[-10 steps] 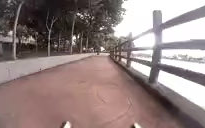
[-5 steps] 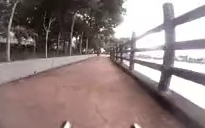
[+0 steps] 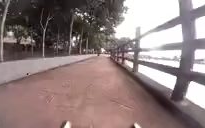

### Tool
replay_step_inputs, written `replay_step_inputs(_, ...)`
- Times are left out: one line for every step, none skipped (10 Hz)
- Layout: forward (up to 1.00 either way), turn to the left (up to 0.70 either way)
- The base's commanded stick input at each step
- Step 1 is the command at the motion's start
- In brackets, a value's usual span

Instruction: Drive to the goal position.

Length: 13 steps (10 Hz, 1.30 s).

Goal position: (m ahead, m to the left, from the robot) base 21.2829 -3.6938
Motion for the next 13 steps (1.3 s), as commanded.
replay_step_inputs(0.70, 0.00)
replay_step_inputs(0.70, 0.00)
replay_step_inputs(0.70, 0.00)
replay_step_inputs(0.70, 0.00)
replay_step_inputs(0.70, 0.00)
replay_step_inputs(0.70, 0.00)
replay_step_inputs(0.70, 0.00)
replay_step_inputs(0.70, 0.00)
replay_step_inputs(0.70, 0.00)
replay_step_inputs(0.70, 0.00)
replay_step_inputs(0.70, 0.00)
replay_step_inputs(0.70, 0.00)
replay_step_inputs(0.70, 0.00)
